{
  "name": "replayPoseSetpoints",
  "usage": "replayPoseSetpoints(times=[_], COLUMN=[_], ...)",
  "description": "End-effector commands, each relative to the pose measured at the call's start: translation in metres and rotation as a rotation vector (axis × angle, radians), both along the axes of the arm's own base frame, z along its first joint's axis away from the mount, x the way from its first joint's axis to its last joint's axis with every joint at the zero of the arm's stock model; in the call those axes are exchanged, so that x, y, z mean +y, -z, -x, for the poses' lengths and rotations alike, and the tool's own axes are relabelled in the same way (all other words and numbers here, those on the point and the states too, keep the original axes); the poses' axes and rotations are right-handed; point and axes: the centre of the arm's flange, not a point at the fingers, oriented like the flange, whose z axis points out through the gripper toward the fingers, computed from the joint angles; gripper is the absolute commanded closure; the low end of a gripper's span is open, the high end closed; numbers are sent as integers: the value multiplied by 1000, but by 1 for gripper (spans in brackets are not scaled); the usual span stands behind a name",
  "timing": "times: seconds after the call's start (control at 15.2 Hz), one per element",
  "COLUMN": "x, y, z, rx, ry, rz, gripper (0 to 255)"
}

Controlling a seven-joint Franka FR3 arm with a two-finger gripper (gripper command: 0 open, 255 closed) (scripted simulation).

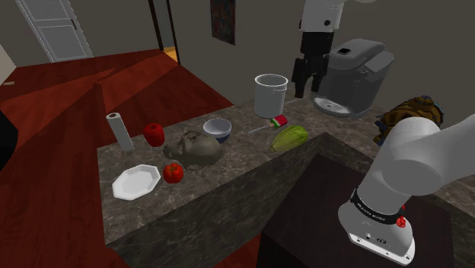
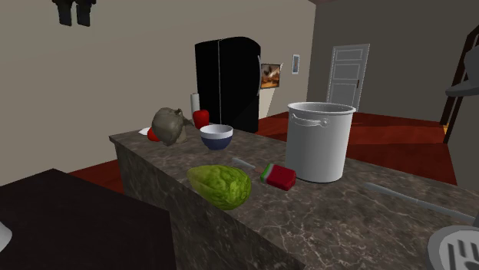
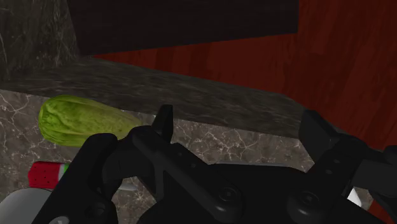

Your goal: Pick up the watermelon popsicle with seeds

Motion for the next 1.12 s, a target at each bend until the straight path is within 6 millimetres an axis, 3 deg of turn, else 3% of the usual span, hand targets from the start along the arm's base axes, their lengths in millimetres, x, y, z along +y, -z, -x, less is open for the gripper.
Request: replayPoseSetpoints(times=[0.0,0.53,1.06], x=[0,-89,-173], y=[0,60,123], z=[0,1,-21], rx=[0,-35,-70], ry=[0,-229,-459], rz=[0,-34,-68], gripper=[0,0,0])
